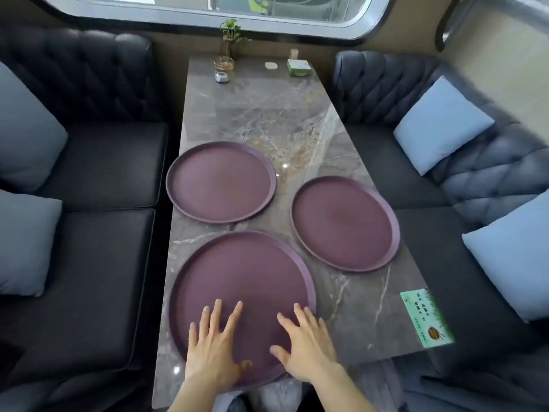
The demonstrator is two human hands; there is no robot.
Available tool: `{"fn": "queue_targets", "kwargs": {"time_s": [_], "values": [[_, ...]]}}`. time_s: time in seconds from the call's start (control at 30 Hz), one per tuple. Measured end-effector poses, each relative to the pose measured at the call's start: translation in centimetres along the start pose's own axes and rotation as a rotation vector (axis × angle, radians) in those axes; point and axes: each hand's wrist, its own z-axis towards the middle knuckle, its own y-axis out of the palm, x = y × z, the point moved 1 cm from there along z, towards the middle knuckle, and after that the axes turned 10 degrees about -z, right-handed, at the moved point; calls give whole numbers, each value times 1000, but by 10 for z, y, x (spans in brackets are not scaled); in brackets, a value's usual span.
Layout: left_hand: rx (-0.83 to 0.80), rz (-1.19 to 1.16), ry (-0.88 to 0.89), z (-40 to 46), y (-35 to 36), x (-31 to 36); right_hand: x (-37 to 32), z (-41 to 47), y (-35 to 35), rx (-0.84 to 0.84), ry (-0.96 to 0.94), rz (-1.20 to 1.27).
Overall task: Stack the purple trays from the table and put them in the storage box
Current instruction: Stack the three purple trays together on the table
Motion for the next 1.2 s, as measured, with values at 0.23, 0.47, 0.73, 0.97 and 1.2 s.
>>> {"fn": "queue_targets", "kwargs": {"time_s": [0.23, 0.47, 0.73, 0.97, 1.2], "values": [[-48, 142, -57, 9, 11, 11, 13, 1, 8, 6, 14, -93], [52, 191, 20, 29, 23, 23, 36, 9, 3, 95, 57, -44], [281, -203, -42, 98, -30, 101, 120, 49, -63, 509, 473, 524], [271, -596, -99, 206, -54, 176, 251, 103, -112, 476, 768, 753], [220, -682, -281, 271, -49, 220, 323, 161, -131, 391, 794, 842]]}}
